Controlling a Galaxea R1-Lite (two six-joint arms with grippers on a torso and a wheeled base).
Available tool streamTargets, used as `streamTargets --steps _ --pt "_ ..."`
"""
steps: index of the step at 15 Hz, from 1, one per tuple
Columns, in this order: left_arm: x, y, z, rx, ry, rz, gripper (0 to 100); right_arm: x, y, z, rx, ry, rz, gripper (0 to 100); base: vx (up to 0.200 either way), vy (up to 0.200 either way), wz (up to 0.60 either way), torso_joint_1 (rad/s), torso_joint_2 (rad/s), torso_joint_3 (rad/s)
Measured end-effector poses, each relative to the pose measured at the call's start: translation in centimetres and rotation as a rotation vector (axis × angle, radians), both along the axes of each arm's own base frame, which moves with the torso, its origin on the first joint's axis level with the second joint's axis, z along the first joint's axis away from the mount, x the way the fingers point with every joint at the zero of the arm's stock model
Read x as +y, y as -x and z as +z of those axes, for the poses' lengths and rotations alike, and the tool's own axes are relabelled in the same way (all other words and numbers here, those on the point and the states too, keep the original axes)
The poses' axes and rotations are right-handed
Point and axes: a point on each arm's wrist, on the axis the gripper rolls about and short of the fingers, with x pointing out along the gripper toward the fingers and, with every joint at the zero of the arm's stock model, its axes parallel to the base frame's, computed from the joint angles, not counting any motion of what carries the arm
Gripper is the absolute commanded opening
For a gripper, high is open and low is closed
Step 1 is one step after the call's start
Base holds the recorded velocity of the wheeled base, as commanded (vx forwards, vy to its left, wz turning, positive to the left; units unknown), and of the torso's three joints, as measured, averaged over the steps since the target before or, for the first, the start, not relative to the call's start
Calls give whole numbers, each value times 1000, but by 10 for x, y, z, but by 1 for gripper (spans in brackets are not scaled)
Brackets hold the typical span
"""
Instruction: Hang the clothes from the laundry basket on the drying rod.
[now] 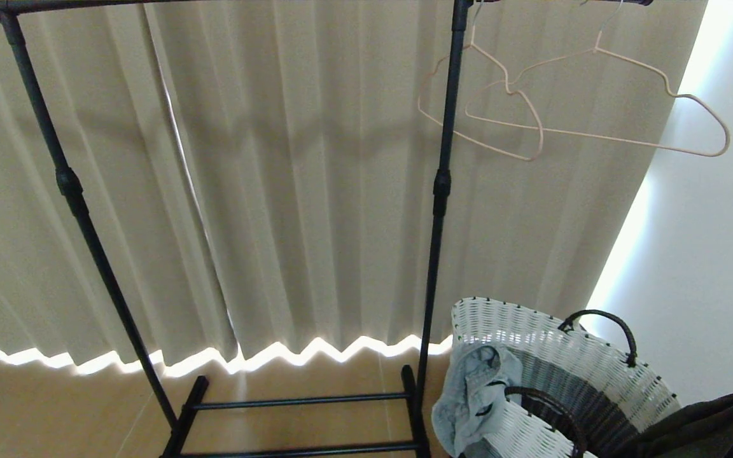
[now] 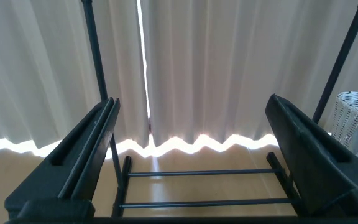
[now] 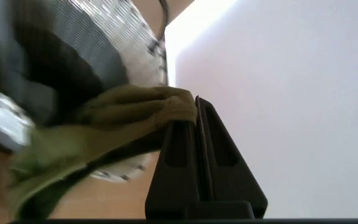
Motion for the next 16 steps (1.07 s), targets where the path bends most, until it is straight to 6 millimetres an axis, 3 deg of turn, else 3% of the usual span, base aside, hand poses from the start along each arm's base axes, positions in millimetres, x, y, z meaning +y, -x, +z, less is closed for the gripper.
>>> streamTargets --steps 3,5,11,16 --pt "0 0 0 0 0 1 100 2 -3 5 -51 -127 72 0 0 0 0 0 0 0" --pt "0 0 0 0 0 1 100 3 -4 7 -76 -199 95 0 0 200 0 2 5 2" --pt "0 0 0 0 1 1 100 4 -4 7 -71 -213 111 0 -200 200 0 2 2 0" --pt "0 0 0 -1 -1 3 100 4 -5 8 -77 -213 116 0 0 0 0 0 0 0"
